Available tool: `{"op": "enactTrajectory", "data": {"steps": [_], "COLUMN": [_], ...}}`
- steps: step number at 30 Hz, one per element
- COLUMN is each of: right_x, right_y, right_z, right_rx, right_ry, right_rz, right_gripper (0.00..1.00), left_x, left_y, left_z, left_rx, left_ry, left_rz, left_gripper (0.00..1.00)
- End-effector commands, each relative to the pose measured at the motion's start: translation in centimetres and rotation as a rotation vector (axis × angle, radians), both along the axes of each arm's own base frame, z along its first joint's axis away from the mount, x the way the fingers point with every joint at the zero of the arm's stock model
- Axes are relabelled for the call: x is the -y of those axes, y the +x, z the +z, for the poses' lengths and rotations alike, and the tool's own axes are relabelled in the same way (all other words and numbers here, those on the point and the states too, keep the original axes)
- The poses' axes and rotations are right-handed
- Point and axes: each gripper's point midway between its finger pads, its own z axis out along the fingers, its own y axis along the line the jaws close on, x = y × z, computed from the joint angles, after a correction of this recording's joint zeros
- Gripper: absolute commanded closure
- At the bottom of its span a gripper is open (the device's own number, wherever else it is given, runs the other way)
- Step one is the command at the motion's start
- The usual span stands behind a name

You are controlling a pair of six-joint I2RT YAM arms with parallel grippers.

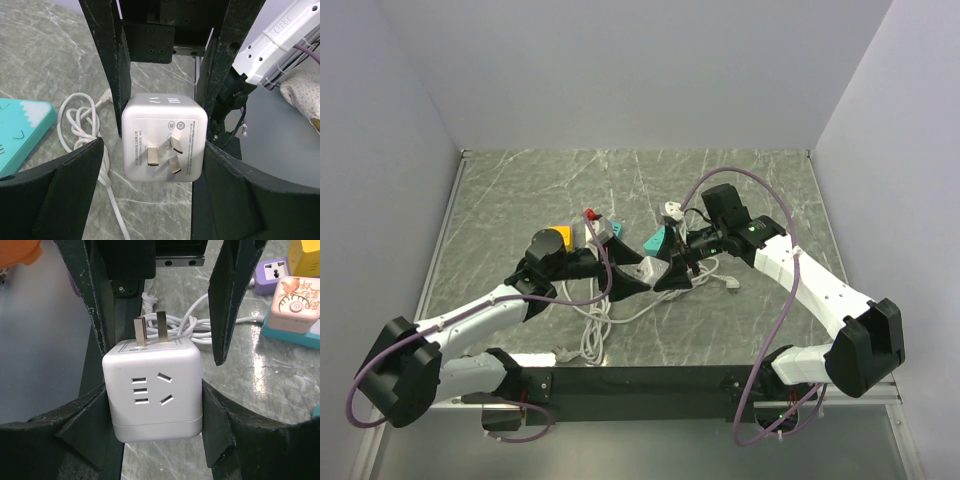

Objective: Insert the plug

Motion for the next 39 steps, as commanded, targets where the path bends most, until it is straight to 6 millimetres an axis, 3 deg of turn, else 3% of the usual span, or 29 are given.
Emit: {"op": "enactTrajectory", "data": {"steps": [1, 10, 13, 16, 17, 18, 19, 21, 28, 34, 36, 38, 39], "right_x": [-0.7, -1.0, -1.1, -1.1, -1.1, -1.1, -1.2, -1.1, 0.2, 3.5, 4.2, 4.8, 4.8], "right_y": [-0.9, -0.8, -0.8, -0.5, -0.4, -0.3, 0.0, 0.4, 3.4, 6.2, 6.6, 5.5, 5.5], "right_z": [3.0, 2.9, 3.0, 3.2, 3.2, 3.5, 3.8, 4.4, 7.0, 8.8, 9.1, 10.3, 10.0], "right_rx": [0.049, 0.035, 0.035, 0.043, 0.045, 0.056, 0.06, 0.095, 0.198, 0.293, 0.357, 0.418, 0.457], "right_ry": [0.079, 0.077, 0.072, 0.07, 0.069, 0.073, 0.08, 0.084, 0.112, 0.131, 0.148, 0.209, 0.248], "right_rz": [0.065, 0.075, 0.072, 0.052, 0.043, 0.033, 0.015, -0.02, -0.212, -0.413, -0.476, -0.494, -0.502], "right_gripper": [0.77, 0.79, 0.79, 0.79, 0.78, 0.75, 0.66, 0.58, 0.11, 0.07, 0.07, 0.07, 0.06], "left_x": [0.7, 1.2, 1.4, 1.8, 1.8, 1.9, 2.0, 2.0, 1.4, 0.7, 0.1, -0.5, -1.2], "left_y": [0.2, -0.5, -1.0, -1.6, -1.6, -1.5, -1.2, -1.0, -0.2, 0.1, 0.8, 1.4, 1.9], "left_z": [2.3, 2.3, 2.4, 2.3, 2.2, 2.2, 2.3, 2.5, 3.7, 4.3, 5.1, 6.0, 7.0], "left_rx": [0.061, 0.068, 0.072, 0.069, 0.067, 0.058, 0.051, 0.038, 0.026, 0.022, 0.003, -0.026, -0.065], "left_ry": [-0.05, -0.062, -0.076, -0.073, -0.073, -0.074, -0.076, -0.074, -0.093, -0.106, -0.131, -0.165, -0.202], "left_rz": [-0.025, -0.062, -0.093, -0.127, -0.127, -0.12, -0.107, -0.093, -0.015, 0.005, 0.042, 0.065, 0.074], "left_gripper": [0.16, 0.16, 0.24, 0.47, 0.71, 0.86, 0.99, 0.99, 1.0, 1.0, 1.0, 1.0, 1.0]}}
